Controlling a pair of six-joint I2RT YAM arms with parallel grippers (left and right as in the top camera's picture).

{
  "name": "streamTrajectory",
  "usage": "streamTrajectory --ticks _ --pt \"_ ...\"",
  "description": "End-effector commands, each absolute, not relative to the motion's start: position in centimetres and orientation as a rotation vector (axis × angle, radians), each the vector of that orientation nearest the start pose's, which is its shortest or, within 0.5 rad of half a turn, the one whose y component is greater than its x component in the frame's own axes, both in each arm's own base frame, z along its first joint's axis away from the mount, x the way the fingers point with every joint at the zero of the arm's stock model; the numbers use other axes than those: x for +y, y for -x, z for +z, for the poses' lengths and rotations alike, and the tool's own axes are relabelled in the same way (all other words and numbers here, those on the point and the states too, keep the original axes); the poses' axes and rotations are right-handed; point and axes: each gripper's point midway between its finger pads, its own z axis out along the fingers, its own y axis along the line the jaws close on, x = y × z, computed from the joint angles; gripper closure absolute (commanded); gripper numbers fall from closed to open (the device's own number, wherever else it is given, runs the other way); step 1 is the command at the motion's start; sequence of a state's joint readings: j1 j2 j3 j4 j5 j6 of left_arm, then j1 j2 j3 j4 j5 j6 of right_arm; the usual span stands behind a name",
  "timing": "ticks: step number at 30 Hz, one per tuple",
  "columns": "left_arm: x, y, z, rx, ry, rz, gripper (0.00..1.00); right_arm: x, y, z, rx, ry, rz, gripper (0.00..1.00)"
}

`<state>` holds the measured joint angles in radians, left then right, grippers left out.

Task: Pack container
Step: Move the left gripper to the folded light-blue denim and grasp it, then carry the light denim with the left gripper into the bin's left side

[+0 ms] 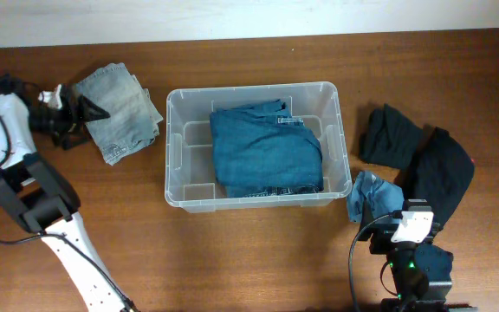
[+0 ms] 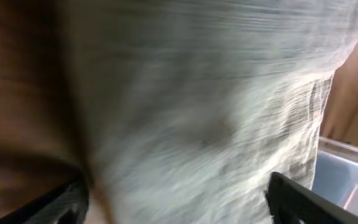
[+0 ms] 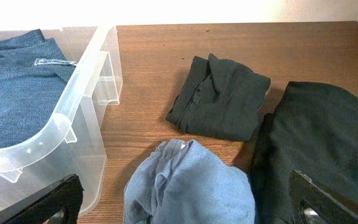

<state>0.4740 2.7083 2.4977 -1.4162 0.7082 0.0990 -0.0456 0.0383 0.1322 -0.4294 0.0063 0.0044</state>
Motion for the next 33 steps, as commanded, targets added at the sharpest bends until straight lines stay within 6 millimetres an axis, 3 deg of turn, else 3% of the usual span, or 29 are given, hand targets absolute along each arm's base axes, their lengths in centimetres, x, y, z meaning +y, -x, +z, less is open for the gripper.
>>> streamTrajectory --ticks 1,4,5,7,8,12,15,19,20,21,25,26,27,30,33 --pt "9.3 -50.4 0.6 2.798 0.444 -1.082 0.21 -1.3 -22.6 12.3 1.908 -0.07 -0.033 0.02" --pt "8.6 -50.1 -0.7 2.852 0.458 -1.054 0.36 -1.3 -22.6 12.3 1.907 -0.07 -0.033 0.01" --pt "8.6 -49.7 -1.2 2.881 0.47 -1.034 0.5 -1.3 -22.6 12.3 1.908 -0.07 -0.033 0.02" --pt "9.1 -49.0 -1.9 2.93 0.485 -0.987 0.87 -1.3 -22.6 12.3 1.907 -0.07 -0.033 0.02" --pt "9.3 -48.6 -2.1 2.956 0.49 -0.958 0.96 -1.3 -22.6 12.3 1.908 -0.07 -0.033 0.02" --pt "9.2 -47.9 -0.9 2.968 0.415 -0.98 1.0 -1.3 -22.6 12.3 1.908 -0.07 -0.033 0.02" --pt "9.2 -47.5 3.9 2.942 0.259 -0.956 1.0 -1.3 -22.6 12.3 1.908 -0.07 -0.033 0.02" --pt "8.4 -47.6 12.0 2.845 0.107 -0.856 1.0 -1.3 -22.6 12.3 1.907 -0.07 -0.033 0.02" --pt "7.8 -47.6 14.6 2.802 0.068 -0.828 1.0 -1.3 -22.6 12.3 1.908 -0.07 -0.033 0.01" --pt "6.6 -47.3 19.3 2.717 0.0 -0.792 1.0 -1.3 -22.6 12.3 1.908 -0.07 -0.033 0.02" --pt "2.4 -44.6 30.3 2.505 -0.179 -0.724 1.0 -1.3 -22.6 12.3 1.908 -0.07 -0.033 0.02" --pt "2.0 -44.3 31.1 2.49 -0.196 -0.715 1.0 -1.3 -22.6 12.3 1.908 -0.07 -0.033 0.02" --pt "0.5 -43.1 33.4 2.451 -0.228 -0.7 1.0 -1.3 -22.6 12.3 1.908 -0.07 -0.033 0.02" --pt "-3.9 -40.5 37.4 2.39 -0.289 -0.718 1.0 -1.3 -22.6 12.3 1.907 -0.07 -0.033 0.02" --pt "-8.6 -39.1 38.4 2.381 -0.381 -0.778 1.0 -1.3 -22.6 12.3 1.908 -0.07 -0.033 0.02"
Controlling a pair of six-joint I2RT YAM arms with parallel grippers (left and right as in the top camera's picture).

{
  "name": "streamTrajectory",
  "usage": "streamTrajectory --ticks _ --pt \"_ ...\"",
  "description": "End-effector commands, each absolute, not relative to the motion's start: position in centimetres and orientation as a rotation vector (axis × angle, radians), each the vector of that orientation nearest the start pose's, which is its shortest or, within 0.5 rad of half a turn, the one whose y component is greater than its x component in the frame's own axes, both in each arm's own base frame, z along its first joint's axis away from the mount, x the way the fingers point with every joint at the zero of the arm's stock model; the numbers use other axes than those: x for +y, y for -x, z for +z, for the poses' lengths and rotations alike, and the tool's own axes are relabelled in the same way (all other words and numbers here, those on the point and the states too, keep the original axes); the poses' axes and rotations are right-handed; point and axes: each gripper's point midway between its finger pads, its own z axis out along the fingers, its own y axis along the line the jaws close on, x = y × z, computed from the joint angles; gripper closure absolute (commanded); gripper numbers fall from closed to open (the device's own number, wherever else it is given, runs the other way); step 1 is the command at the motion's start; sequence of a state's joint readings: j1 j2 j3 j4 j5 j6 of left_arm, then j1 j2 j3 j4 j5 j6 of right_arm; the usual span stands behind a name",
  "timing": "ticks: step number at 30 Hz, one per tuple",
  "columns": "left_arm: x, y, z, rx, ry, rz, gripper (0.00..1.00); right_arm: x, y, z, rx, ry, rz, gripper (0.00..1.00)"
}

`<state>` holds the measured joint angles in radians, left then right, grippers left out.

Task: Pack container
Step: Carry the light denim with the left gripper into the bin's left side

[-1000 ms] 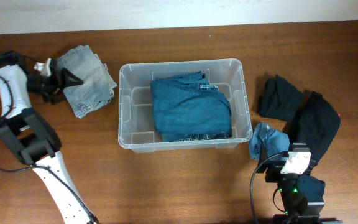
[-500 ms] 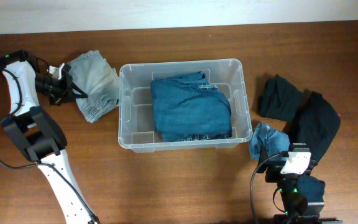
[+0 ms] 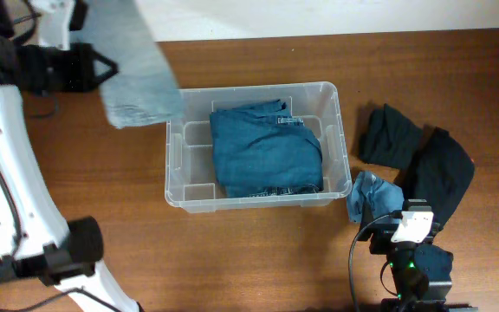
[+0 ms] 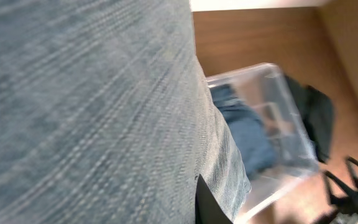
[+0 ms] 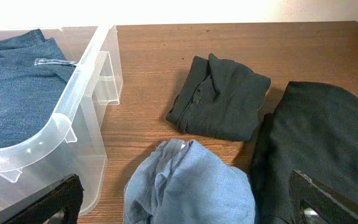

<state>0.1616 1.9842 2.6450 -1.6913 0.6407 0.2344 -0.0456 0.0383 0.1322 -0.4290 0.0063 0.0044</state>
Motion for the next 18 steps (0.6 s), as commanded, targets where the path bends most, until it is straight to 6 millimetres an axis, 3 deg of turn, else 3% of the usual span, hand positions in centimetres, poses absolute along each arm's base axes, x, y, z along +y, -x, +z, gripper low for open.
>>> streamTrajectory --ticks 1,5,8,13,14,16,18 --pt "-10.6 -38.6 38.4 2.387 -0.432 -0.802 1.0 -1.3 -22.6 12.3 1.908 -0.07 -0.033 0.02" --pt "-16.2 -37.1 34.8 2.527 -0.564 -0.771 0.99 -1.3 -22.6 12.3 1.907 -0.07 -0.033 0.02" --pt "-19.0 -36.6 30.4 2.655 -0.615 -0.748 1.0 -1.3 -22.6 12.3 1.908 -0.07 -0.033 0.02" --pt "-18.7 -37.3 21.8 2.864 -0.508 -0.653 0.99 -1.3 -22.6 12.3 1.908 -0.07 -0.033 0.02" --pt "-18.0 -36.8 19.2 2.939 -0.462 -0.653 0.99 -1.3 -22.6 12.3 1.908 -0.07 -0.033 0.02" --pt "-17.1 -35.5 15.8 3.04 -0.424 -0.652 0.99 -1.3 -22.6 12.3 1.908 -0.07 -0.033 0.02" --pt "-16.5 -35.1 13.9 3.074 -0.401 -0.652 1.0 -1.3 -22.6 12.3 1.908 -0.07 -0.033 0.01"
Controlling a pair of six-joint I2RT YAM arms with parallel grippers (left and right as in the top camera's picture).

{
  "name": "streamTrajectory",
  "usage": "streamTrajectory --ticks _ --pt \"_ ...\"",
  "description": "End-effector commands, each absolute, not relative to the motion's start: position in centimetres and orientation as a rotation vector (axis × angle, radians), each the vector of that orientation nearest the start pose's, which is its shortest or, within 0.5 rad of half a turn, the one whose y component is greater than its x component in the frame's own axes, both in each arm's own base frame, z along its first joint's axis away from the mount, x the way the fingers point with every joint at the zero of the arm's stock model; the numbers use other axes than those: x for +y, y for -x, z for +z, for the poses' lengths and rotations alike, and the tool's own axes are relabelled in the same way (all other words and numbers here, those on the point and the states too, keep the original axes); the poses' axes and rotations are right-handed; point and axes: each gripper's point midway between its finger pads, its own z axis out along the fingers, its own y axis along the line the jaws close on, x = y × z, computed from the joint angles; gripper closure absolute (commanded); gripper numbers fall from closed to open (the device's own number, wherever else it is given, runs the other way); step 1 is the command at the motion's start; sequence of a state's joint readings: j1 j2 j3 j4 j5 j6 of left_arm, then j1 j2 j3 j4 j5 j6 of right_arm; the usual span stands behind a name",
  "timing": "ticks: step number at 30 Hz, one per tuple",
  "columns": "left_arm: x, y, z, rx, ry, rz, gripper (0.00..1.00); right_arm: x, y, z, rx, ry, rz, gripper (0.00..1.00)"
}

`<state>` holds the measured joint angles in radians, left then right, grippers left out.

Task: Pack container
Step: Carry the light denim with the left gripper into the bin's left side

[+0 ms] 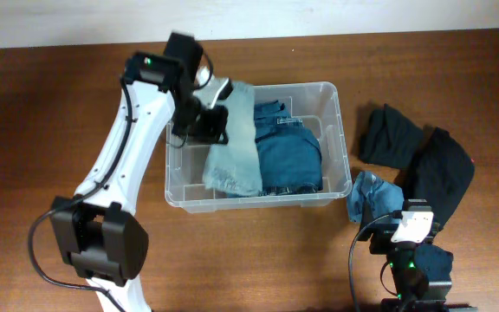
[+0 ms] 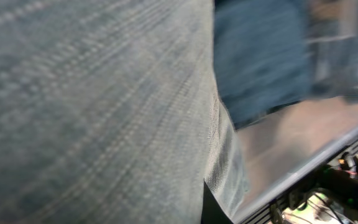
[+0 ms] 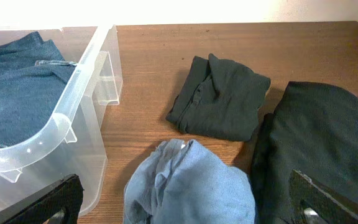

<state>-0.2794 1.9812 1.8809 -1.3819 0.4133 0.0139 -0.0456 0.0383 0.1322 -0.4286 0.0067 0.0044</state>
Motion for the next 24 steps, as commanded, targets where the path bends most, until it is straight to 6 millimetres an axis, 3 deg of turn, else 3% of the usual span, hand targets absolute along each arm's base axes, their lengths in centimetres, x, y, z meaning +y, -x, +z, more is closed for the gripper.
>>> streamTrajectory --ticks 1,3,6,8,9,14,19,21,24 --pt "-16.2 -35.2 13.0 3.075 -0.388 -0.651 1.0 -1.3 -22.6 12.3 1.908 -0.07 -0.033 0.01" --pt "-15.9 -35.2 12.1 3.082 -0.355 -0.68 1.0 -1.3 -22.6 12.3 1.908 -0.07 -0.033 0.01" --pt "-18.6 -35.0 13.9 3.002 -0.364 -0.956 1.0 -1.3 -22.6 12.3 1.908 -0.07 -0.033 0.02" --pt "-19.9 -34.9 15.0 2.964 -0.407 -1.012 1.0 -1.3 -22.6 12.3 1.908 -0.07 -0.033 0.02" --pt "-20.4 -34.9 15.4 2.949 -0.431 -1.015 1.0 -1.3 -22.6 12.3 1.907 -0.07 -0.033 0.02" --pt "-24.2 -34.8 21.4 2.742 -0.671 -0.95 1.0 -1.3 -22.6 12.3 1.907 -0.07 -0.033 0.01" --pt "-25.8 -35.2 27.8 2.511 -0.792 -0.761 1.0 -1.3 -22.6 12.3 1.908 -0.07 -0.033 0.02" --pt "-26.9 -35.1 28.3 2.468 -0.824 -0.786 1.0 -1.3 -22.6 12.3 1.908 -0.07 -0.033 0.01" --pt "-28.6 -35.0 27.3 2.432 -0.896 -0.8 1.0 -1.3 -22.6 12.3 1.908 -0.07 -0.033 0.02"
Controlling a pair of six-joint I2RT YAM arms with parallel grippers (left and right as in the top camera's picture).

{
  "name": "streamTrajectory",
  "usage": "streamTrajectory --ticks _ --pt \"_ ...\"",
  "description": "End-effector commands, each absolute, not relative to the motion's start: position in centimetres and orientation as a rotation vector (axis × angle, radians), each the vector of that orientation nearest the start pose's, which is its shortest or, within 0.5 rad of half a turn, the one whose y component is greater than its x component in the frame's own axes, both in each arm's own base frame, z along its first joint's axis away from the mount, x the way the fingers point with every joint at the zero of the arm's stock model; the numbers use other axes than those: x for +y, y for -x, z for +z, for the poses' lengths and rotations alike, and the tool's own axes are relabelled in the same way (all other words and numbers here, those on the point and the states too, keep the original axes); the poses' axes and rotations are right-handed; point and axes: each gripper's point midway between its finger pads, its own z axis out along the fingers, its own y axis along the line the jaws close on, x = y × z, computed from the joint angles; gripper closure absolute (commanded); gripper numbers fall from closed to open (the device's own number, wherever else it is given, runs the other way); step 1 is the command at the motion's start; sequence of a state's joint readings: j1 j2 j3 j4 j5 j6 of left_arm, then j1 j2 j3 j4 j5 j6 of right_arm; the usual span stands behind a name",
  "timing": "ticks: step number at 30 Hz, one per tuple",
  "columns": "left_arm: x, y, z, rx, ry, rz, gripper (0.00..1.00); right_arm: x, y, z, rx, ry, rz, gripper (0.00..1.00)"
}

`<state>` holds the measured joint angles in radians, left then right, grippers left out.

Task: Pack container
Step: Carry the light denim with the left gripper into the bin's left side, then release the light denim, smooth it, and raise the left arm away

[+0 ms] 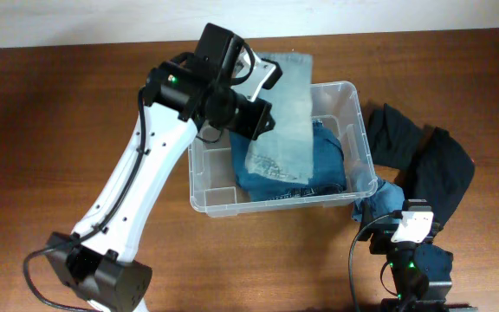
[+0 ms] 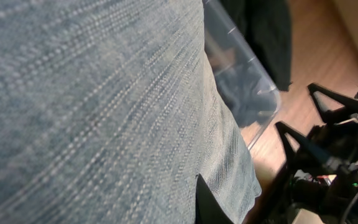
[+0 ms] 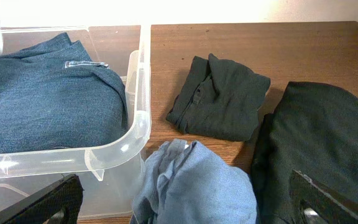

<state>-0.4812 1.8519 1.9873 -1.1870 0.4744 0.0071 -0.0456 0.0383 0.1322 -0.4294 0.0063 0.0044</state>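
Observation:
A clear plastic container holds folded dark blue jeans. My left gripper hangs above its left half, shut on a pale grey-blue garment that drapes down over the jeans. That fabric fills the left wrist view, with only one dark fingertip showing. My right gripper stands open low at the table's front right, just over a crumpled light blue cloth. The container's corner touches this cloth.
A folded black garment lies right of the container. A larger black garment is beside it, toward the table's right edge. Bare wood stretches left of the container and along the front.
My left gripper and the pale garment have moved right and back over the container. The container has shifted right, so its corner now meets the light blue cloth. The right arm is unmoved.
The pale garment first lay on the table left of the container, with my left gripper at it. It then hung lifted at the back left, then over the container's left part. Now it drapes over the jeans, and the container has shifted right.

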Motion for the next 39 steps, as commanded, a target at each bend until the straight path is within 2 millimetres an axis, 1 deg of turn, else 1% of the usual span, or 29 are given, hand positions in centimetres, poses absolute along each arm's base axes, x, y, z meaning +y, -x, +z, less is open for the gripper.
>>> streamTrajectory --ticks 1,2,4,6,7,8,9,11,12,14,16,17,18,21,24,25,26,27,28,29,30,32,33,34,35,37,38,39 --pt "-29.2 -34.9 26.7 2.437 -0.911 -0.81 1.0 -1.3 -22.6 12.3 1.908 -0.07 -0.033 0.02" --pt "-29.6 -34.8 26.1 2.439 -0.925 -0.824 1.0 -1.3 -22.6 12.3 1.907 -0.07 -0.033 0.01" --pt "-30.1 -34.4 23.8 2.461 -0.98 -0.853 1.0 -1.3 -22.6 12.3 1.908 -0.07 -0.033 0.01" --pt "-29.7 -33.9 20.9 2.535 -0.994 -0.852 1.0 -1.3 -22.6 12.3 1.908 -0.07 -0.033 0.02" --pt "-29.1 -33.6 19.3 2.584 -0.986 -0.85 1.0 -1.3 -22.6 12.3 1.908 -0.07 -0.033 0.02" --pt "-28.6 -33.5 18.2 2.616 -0.972 -0.849 1.0 -1.3 -22.6 12.3 1.908 -0.07 -0.033 0.02" --pt "-28.0 -33.4 17.1 2.648 -0.955 -0.847 1.0 -1.3 -22.6 12.3 1.908 -0.07 -0.033 0.01" --pt "-26.0 -33.4 15.2 2.729 -0.883 -0.838 1.0 -1.3 -22.6 12.3 1.908 -0.07 -0.033 0.02" --pt "-25.4 -33.4 14.8 2.752 -0.86 -0.834 1.0 -1.3 -22.6 12.3 1.908 -0.07 -0.033 0.01" --pt "-23.6 -33.9 13.6 2.801 -0.803 -0.78 1.0 -1.3 -22.6 12.3 1.908 -0.07 -0.033 0.02" --pt "-21.8 -34.4 12.8 2.836 -0.76 -0.705 0.99 -1.3 -22.6 12.3 1.908 -0.07 -0.033 0.02" --pt "-19.8 -35.2 12.1 2.869 -0.717 -0.579 0.98 -1.3 -22.6 12.3 1.908 -0.07 -0.033 0.01" --pt "-18.9 -35.6 11.9 2.881 -0.696 -0.535 0.97 -1.3 -22.6 12.3 1.908 -0.07 -0.033 0.02" --pt "-17.4 -35.8 11.6 2.909 -0.661 -0.47 0.97 -1.3 -22.6 12.3 1.908 -0.07 -0.033 0.02" --pt "-15.7 -35.7 11.2 2.973 -0.554 -0.368 0.97 -1.3 -22.6 12.3 1.908 -0.07 -0.033 0.02" --pt "-15.5 -35.7 11.2 2.979 -0.549 -0.355 0.94 -1.3 -22.6 12.3 1.908 -0.07 -0.033 0.02" --pt "-15.4 -35.7 11.2 2.98 -0.545 -0.357 0.85 -1.3 -22.6 12.3 1.908 -0.07 -0.033 0.02" --pt "-15.4 -35.7 11.2 2.982 -0.535 -0.358 0.7 -1.3 -22.6 12.3 1.908 -0.07 -0.033 0.02" --pt "-15.4 -35.7 11.2 2.987 -0.517 -0.36 0.62 -1.3 -22.6 12.3 1.908 -0.07 -0.033 0.02" --pt "-15.4 -35.6 11.1 2.993 -0.504 -0.36 0.58 -1.3 -22.6 12.3 1.908 -0.07 -0.033 0.02" --pt "-15.7 -35.1 11.5 3.01 -0.489 -0.399 0.56 -1.3 -22.6 12.3 1.908 -0.07 -0.033 0.02" --pt "-15.7 -35.1 12.3 3.014 -0.468 -0.404 0.57 -1.3 -22.6 12.3 1.908 -0.07 -0.033 0.01" --pt "-15.8 -35.4 13.4 2.997 -0.453 -0.406 0.6 -1.3 -22.6 12.3 1.908 -0.07 -0.033 0.02" --pt "-15.9 -35.9 15.0 2.96 -0.432 -0.409 0.6 -1.3 -22.6 12.3 1.908 -0.07 -0.033 0.01" --pt "-16.2 -36.7 17.1 2.892 -0.436 -0.417 0.6 -1.3 -22.6 12.3 1.908 -0.07 -0.033 0.02" --pt "-16.5 -37.4 18.9 2.827 -0.439 -0.424 0.6 -1.3 -22.6 12.3 1.908 -0.07 -0.033 0.02" --pt "-16.6 -38.0 20.5 2.768 -0.44 -0.428 0.6 -1.3 -22.6 12.3 1.908 -0.07 -0.033 0.02" --pt "-16.6 -38.7 21.5 2.717 -0.437 -0.406 0.63 -1.3 -22.6 12.3 1.908 -0.07 -0.033 0.02"
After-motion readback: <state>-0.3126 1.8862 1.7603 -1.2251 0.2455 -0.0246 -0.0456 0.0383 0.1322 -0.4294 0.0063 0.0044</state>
